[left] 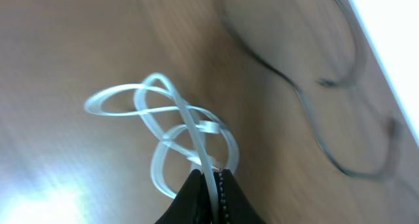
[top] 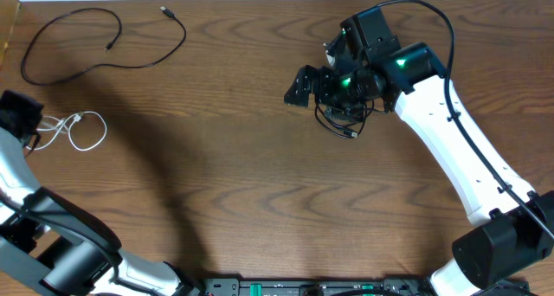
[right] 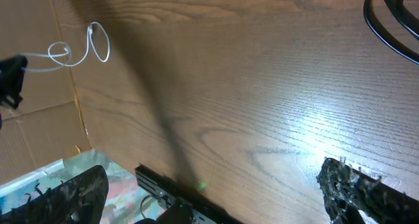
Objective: Untangle cables
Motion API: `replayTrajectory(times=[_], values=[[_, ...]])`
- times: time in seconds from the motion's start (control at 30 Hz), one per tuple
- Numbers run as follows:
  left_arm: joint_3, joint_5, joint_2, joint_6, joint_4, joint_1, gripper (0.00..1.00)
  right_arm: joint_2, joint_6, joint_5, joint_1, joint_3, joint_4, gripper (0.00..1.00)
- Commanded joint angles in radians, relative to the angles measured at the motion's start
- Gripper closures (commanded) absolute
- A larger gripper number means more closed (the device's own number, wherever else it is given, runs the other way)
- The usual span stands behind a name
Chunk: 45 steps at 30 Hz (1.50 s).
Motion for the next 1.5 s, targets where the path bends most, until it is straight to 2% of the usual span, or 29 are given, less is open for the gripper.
replayTrajectory(times=[0.0,0.23,0.5,0.73,1.0,1.23,1.27,1.33,1.37,1.4,1.47], values=[[0.004,0.268,0.013,0.039,0.043,-0.004,0.92,-0.008,-0.013,0.000,0.004,0.003,-0.004,0.01],[0.004,0.291,0.048,0.085,-0.005,-0.004,0.92,-0.008,-0.013,0.000,0.004,0.003,-0.007,0.01],[0.004,0.295,0.183,0.095,-0.059,-0.004,0.92,-0.008,-0.024,0.001,0.004,0.003,-0.018,0.01],[0.004,0.484,0.282,0.098,0.049,-0.004,0.92,-0.008,-0.031,0.027,0.004,0.003,-0.018,0.01],[0.004,0.572,0.369,0.090,0.157,-0.022,0.92,-0.008,-0.031,0.047,0.006,0.003,-0.043,0.01],[0.011,0.682,0.384,-0.046,0.323,-0.068,0.92,-0.008,-0.030,0.049,0.011,0.003,-0.048,0.01],[0.017,0.687,0.384,-0.064,0.329,-0.073,0.88,-0.008,-0.030,0.049,0.013,0.003,-0.048,0.01],[0.036,0.687,0.383,-0.082,0.324,-0.077,0.71,-0.008,-0.026,0.049,0.016,0.003,-0.048,0.01],[0.045,0.686,0.382,-0.091,0.321,-0.077,0.47,-0.008,-0.026,0.049,0.019,0.003,-0.048,0.01],[0.048,0.684,0.379,-0.108,0.321,-0.072,0.32,-0.008,-0.027,0.049,0.021,0.003,-0.048,0.01],[0.048,0.655,0.368,-0.164,0.312,-0.056,0.30,-0.008,-0.027,0.049,0.026,0.003,-0.051,0.01]])
